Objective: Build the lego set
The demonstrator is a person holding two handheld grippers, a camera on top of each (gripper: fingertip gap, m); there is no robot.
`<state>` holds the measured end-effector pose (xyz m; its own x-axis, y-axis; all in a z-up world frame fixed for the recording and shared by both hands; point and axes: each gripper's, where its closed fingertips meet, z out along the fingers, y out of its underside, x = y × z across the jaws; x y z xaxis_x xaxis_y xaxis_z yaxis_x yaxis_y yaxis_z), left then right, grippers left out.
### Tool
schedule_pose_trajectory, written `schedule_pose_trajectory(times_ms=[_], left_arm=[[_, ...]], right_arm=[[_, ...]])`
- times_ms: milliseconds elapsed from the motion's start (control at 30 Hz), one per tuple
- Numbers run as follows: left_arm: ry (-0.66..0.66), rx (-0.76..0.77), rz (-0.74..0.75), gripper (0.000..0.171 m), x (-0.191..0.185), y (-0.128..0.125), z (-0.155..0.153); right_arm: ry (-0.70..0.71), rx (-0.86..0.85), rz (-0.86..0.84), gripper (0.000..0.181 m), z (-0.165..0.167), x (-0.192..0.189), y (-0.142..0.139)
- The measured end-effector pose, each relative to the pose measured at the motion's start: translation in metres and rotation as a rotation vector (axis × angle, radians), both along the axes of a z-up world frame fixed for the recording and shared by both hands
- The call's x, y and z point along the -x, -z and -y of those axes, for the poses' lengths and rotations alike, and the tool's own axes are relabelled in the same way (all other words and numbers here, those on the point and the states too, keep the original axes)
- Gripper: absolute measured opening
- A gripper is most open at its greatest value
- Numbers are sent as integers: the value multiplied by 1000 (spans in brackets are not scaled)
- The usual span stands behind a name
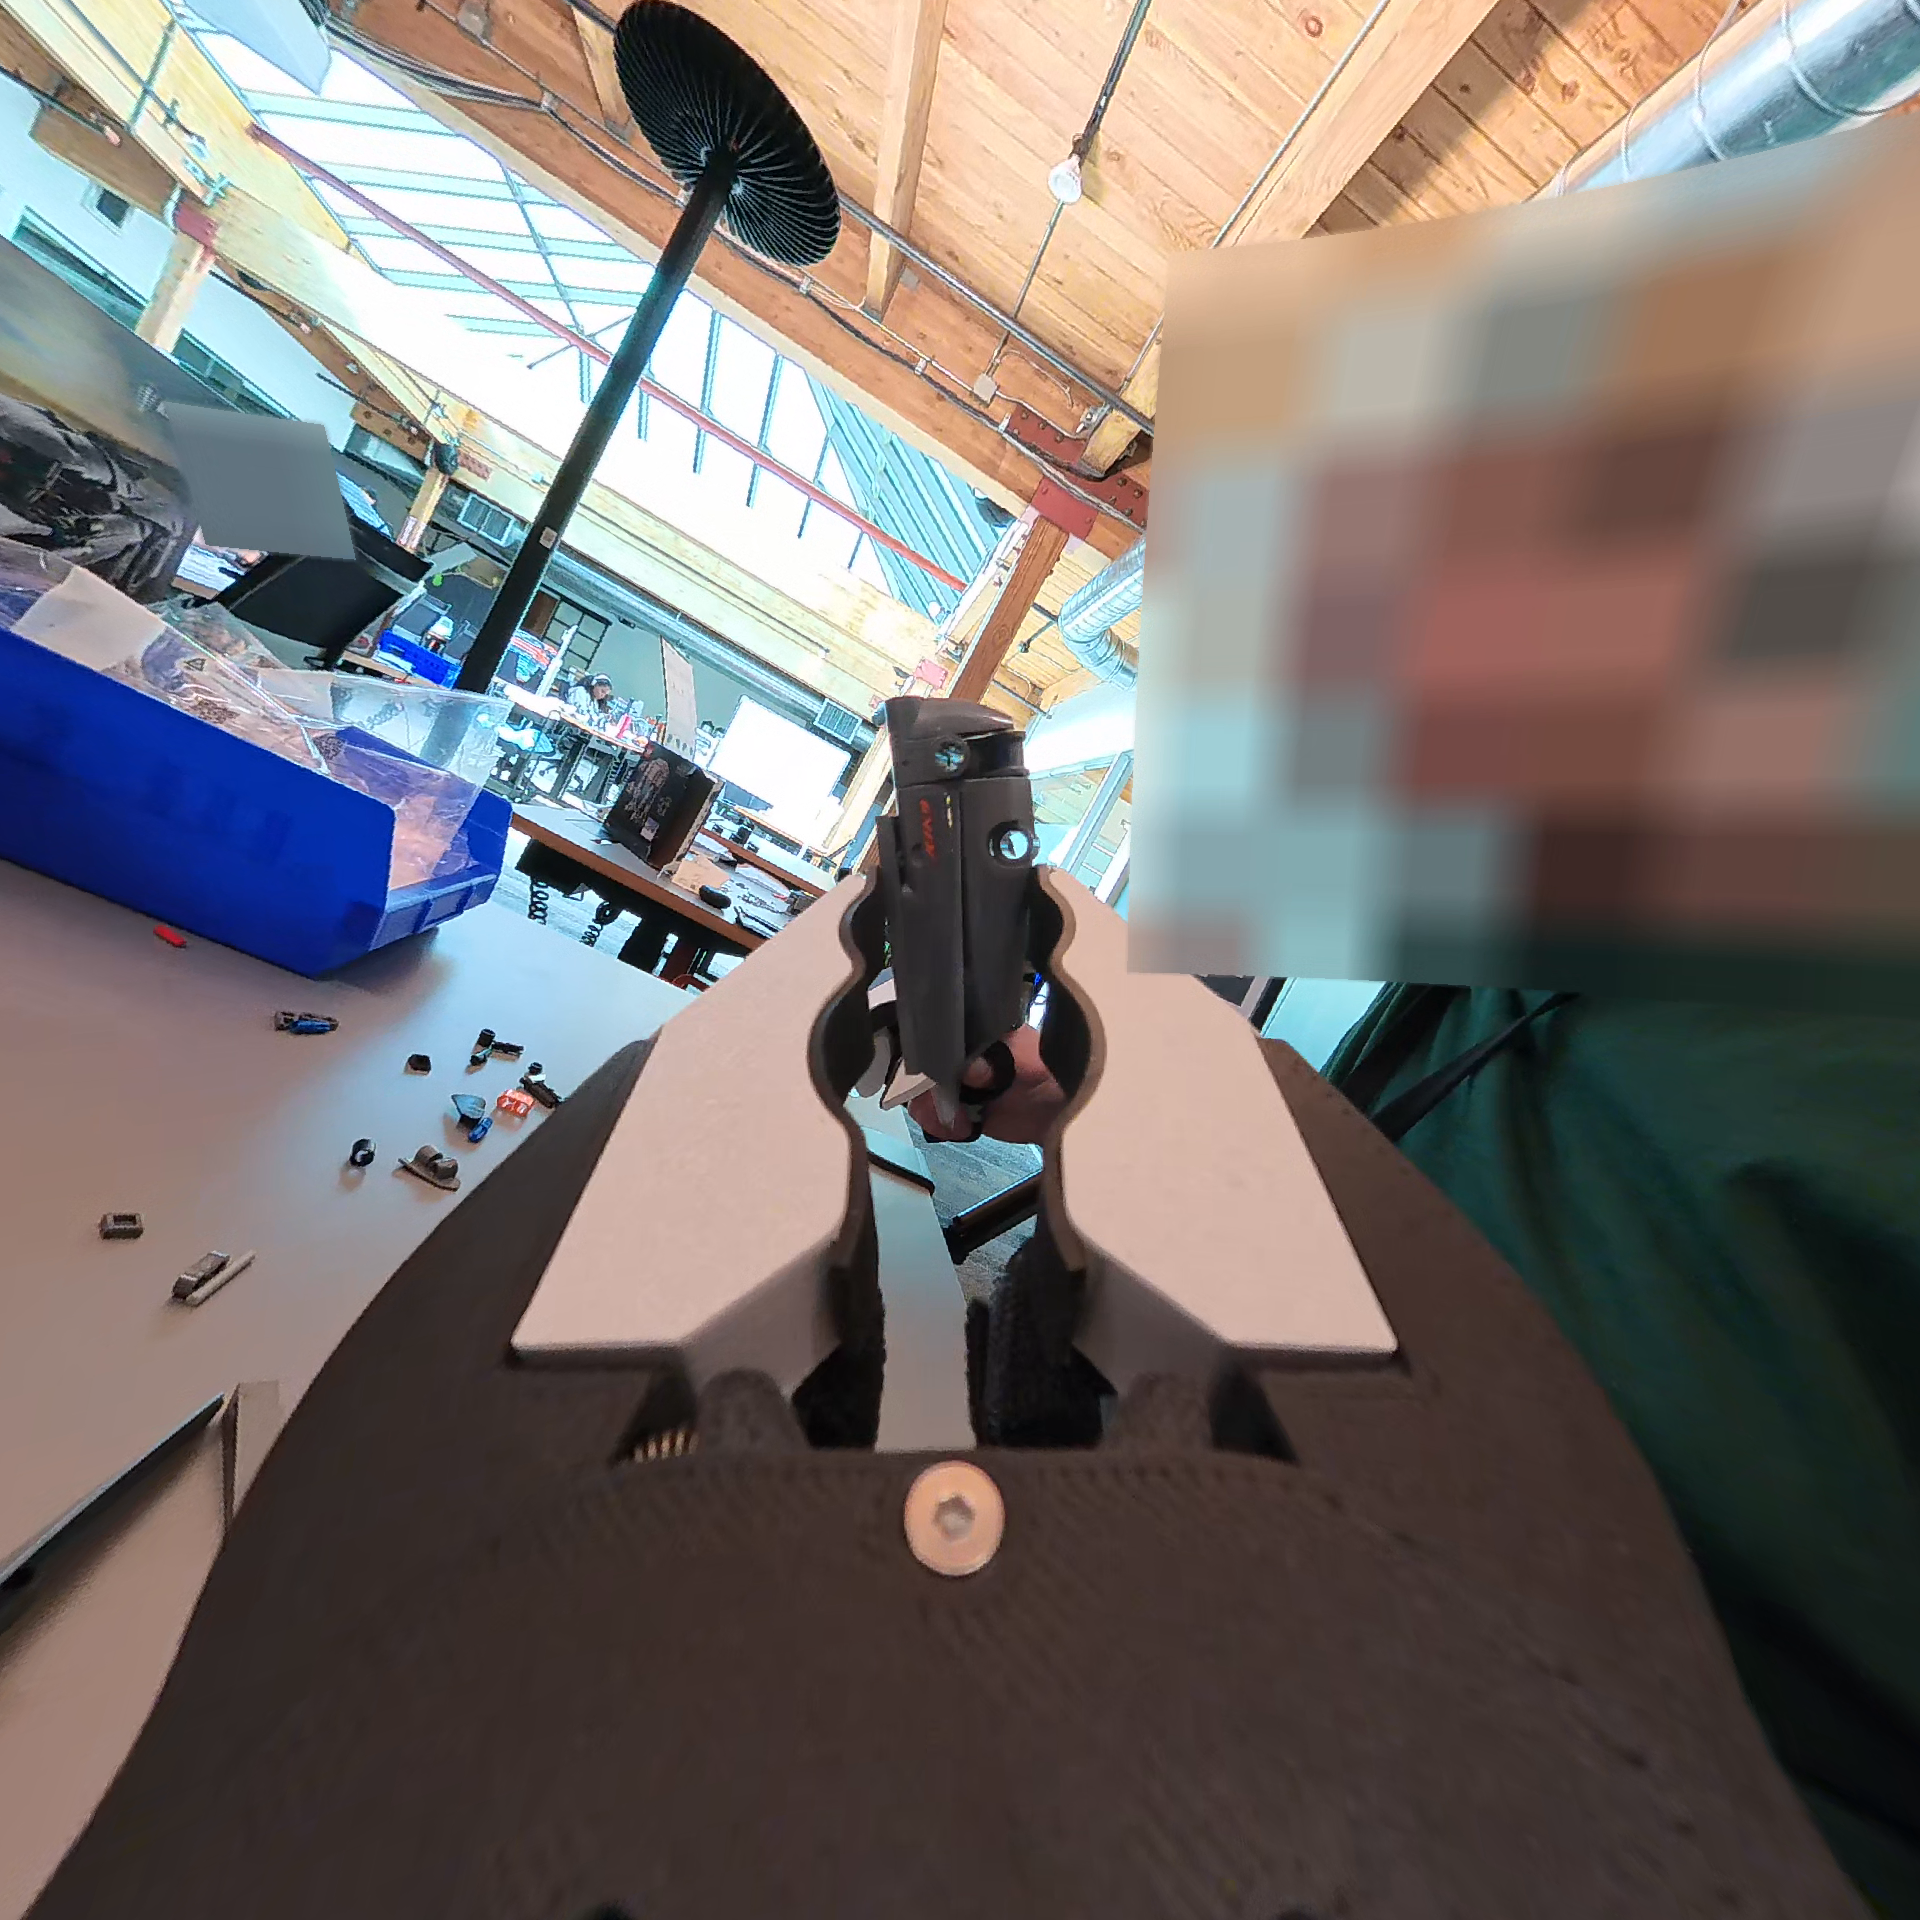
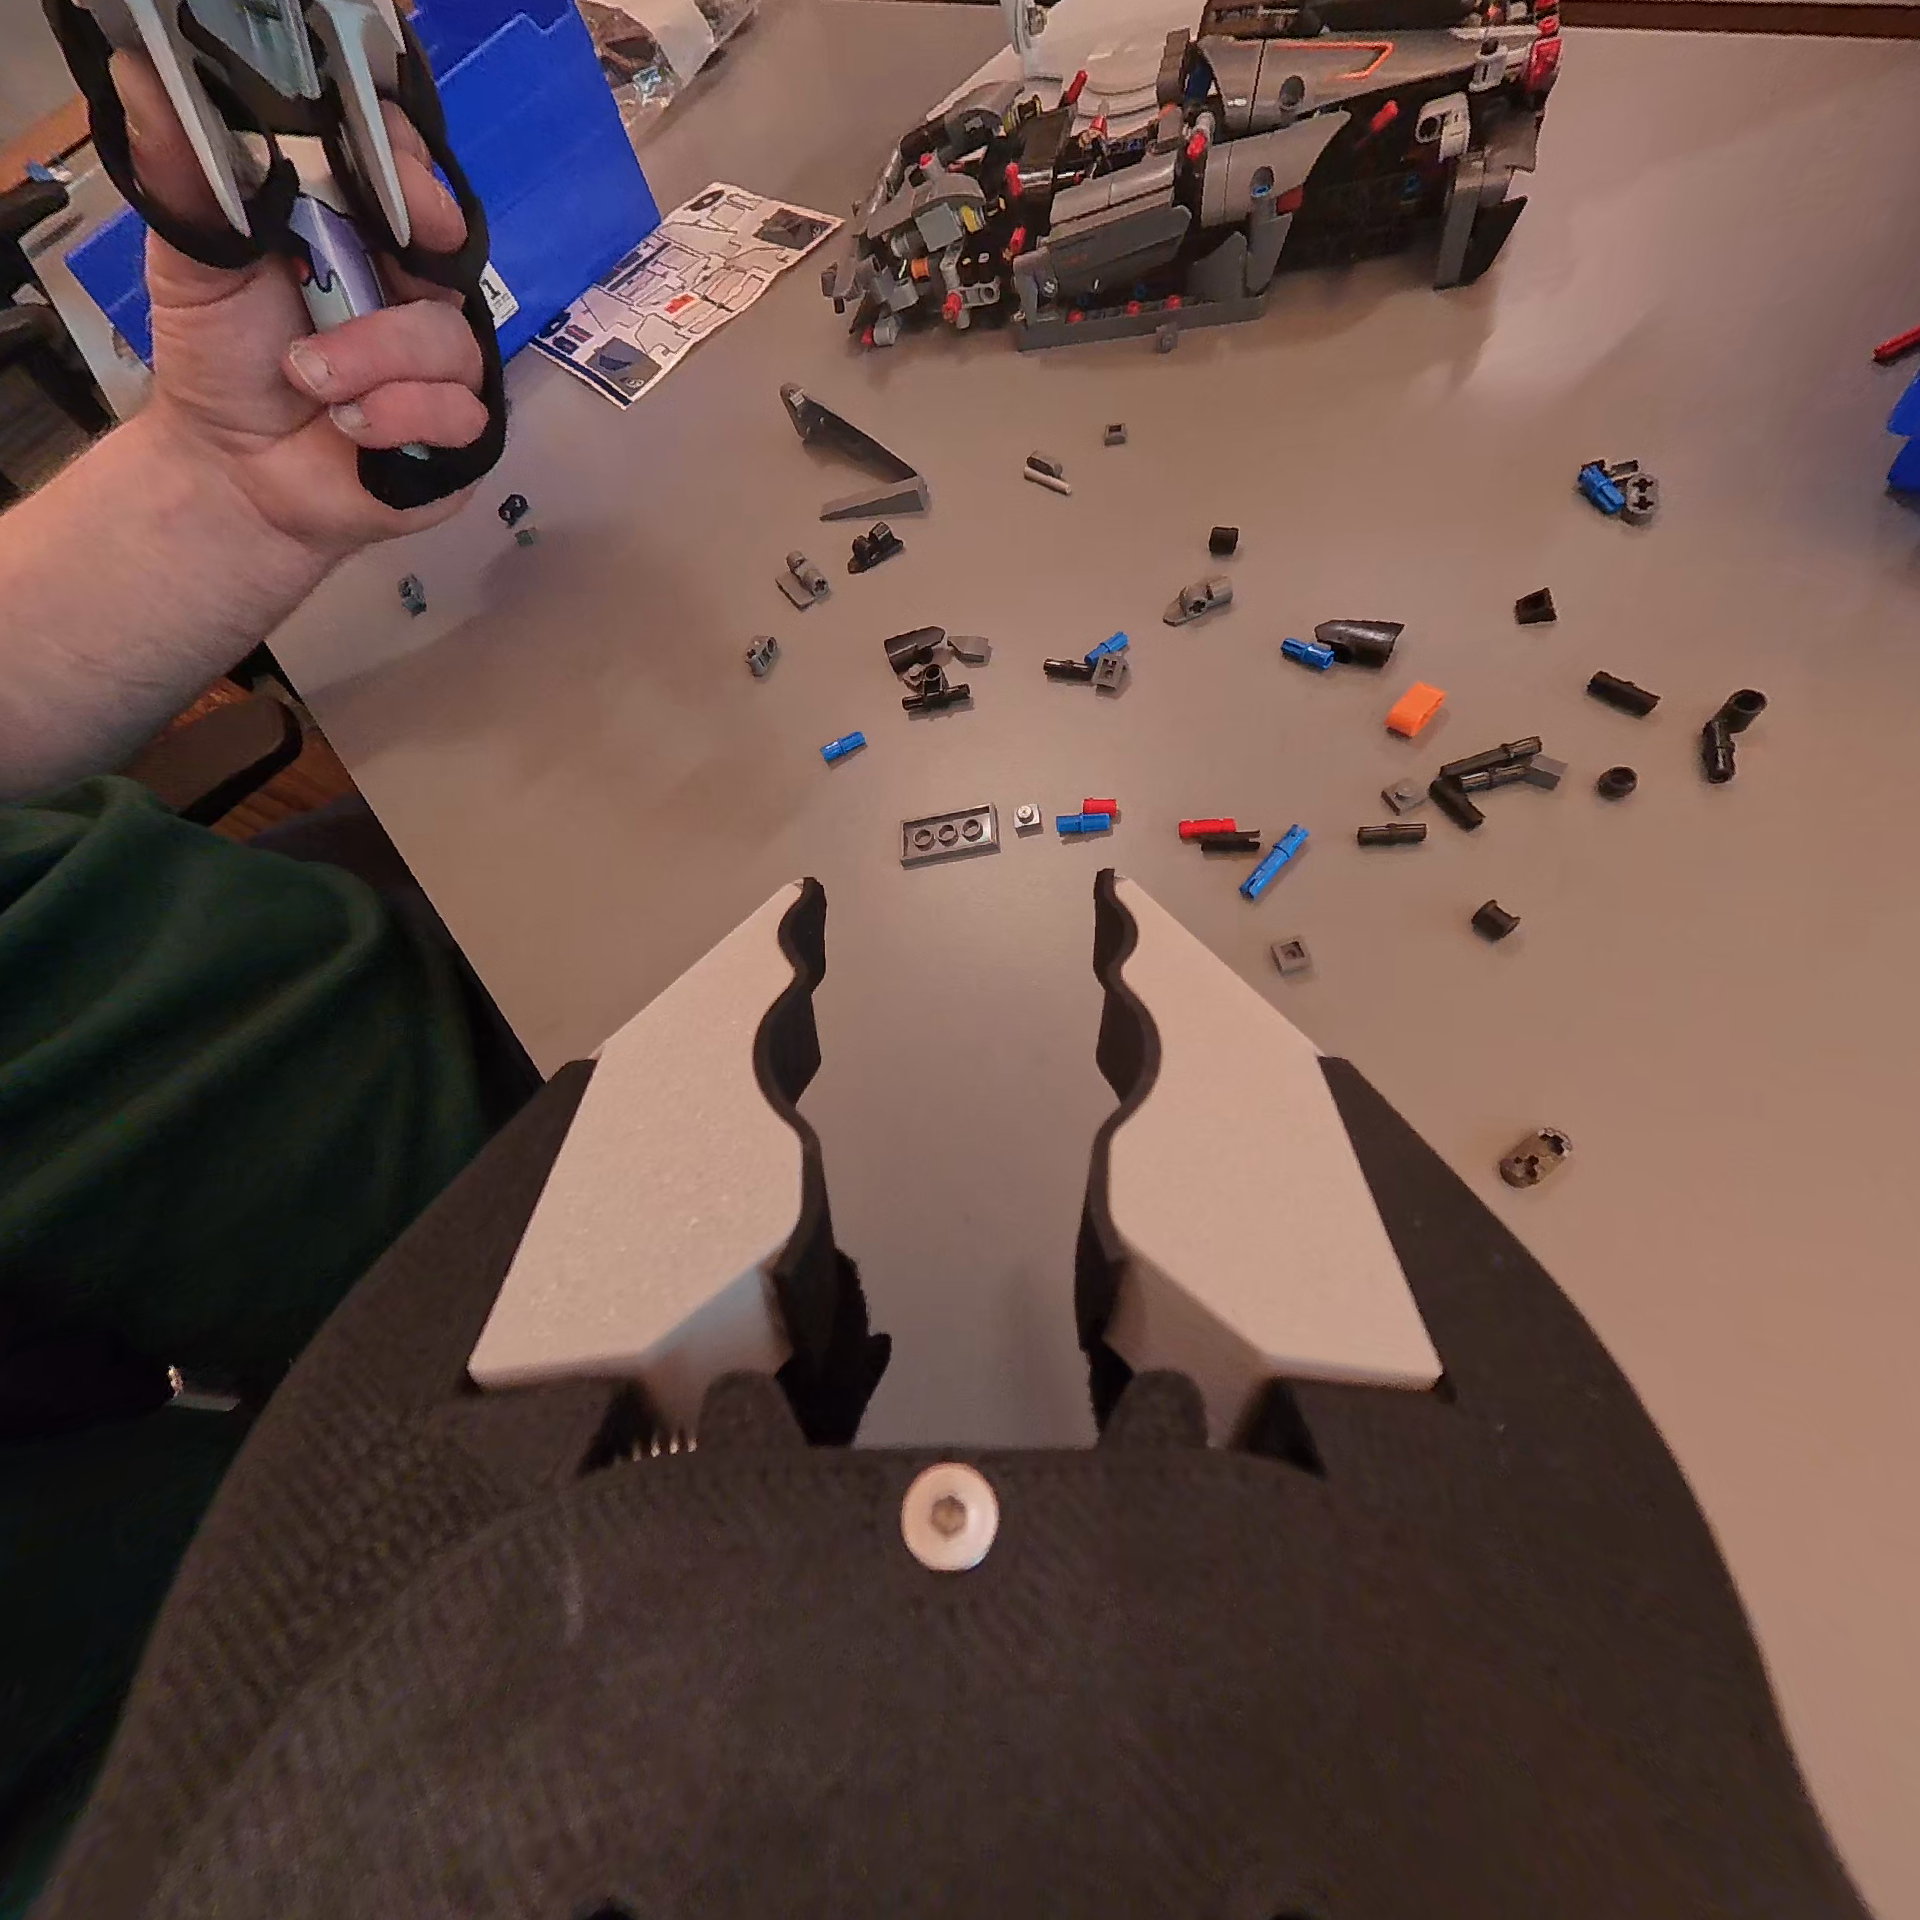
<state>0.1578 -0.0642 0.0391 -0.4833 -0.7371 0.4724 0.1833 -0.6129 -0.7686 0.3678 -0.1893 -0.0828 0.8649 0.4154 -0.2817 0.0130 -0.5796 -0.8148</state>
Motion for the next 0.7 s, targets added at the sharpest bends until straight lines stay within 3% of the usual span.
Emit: schedule_pose_trajectory(times_ms=[433,700], left_arm=[[25,-4,7,25,-10,0,13],[31,-84,-11,25,-22,1,27]], right_arm=[[5,3,1,50,0,-2,1],[0,1,18,53,-6,2,6]])
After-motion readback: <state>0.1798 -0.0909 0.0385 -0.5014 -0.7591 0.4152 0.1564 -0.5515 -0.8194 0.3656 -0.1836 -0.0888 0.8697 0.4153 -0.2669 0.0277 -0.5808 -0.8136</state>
